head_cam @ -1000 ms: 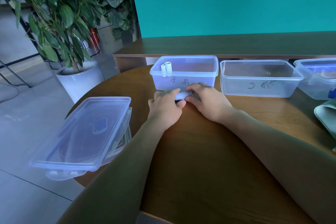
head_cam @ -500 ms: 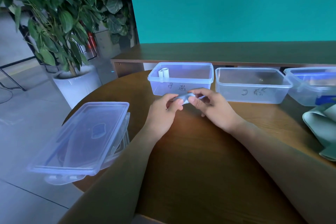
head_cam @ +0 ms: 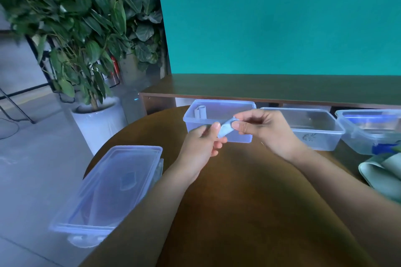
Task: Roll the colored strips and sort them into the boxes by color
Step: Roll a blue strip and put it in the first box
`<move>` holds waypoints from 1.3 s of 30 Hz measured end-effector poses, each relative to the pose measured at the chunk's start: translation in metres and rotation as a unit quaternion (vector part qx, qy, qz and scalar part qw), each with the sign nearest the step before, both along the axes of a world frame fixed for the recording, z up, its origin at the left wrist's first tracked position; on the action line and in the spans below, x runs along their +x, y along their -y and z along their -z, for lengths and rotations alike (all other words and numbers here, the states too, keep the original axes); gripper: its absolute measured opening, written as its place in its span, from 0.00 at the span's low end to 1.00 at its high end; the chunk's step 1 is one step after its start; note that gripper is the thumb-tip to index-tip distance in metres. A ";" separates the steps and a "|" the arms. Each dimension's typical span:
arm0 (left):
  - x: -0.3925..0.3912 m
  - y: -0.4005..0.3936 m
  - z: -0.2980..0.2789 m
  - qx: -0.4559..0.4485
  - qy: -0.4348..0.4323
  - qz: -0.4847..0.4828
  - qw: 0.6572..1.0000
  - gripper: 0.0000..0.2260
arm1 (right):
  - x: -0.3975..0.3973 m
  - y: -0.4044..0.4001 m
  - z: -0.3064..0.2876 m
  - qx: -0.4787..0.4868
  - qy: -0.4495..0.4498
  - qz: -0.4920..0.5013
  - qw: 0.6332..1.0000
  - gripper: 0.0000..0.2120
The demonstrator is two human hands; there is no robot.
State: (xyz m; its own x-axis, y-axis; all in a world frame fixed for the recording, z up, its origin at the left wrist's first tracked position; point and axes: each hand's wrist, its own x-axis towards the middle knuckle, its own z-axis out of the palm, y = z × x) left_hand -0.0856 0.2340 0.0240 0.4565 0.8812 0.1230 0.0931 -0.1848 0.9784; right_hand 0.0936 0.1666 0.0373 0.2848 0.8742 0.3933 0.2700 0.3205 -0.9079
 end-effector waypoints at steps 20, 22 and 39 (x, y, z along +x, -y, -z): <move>0.002 -0.158 -0.021 0.195 -0.257 -0.084 0.943 0.11 | 0.016 -0.179 -0.021 -0.229 0.295 0.076 0.925 0.12; 0.003 -0.162 -0.015 0.201 -0.257 -0.088 0.941 0.11 | 0.010 -0.186 -0.019 -0.238 0.312 0.067 0.917 0.11; -0.001 -0.169 -0.010 0.217 -0.244 -0.082 0.941 0.11 | -0.020 -0.215 -0.015 -0.259 0.339 0.100 0.899 0.12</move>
State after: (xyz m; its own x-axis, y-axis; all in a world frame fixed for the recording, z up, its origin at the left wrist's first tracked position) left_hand -0.0861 0.4035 0.0338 0.4147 0.8594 0.2991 0.5742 -0.5021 0.6466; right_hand 0.0737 0.3815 0.0521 0.3045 0.9483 0.0899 0.8232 -0.2144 -0.5257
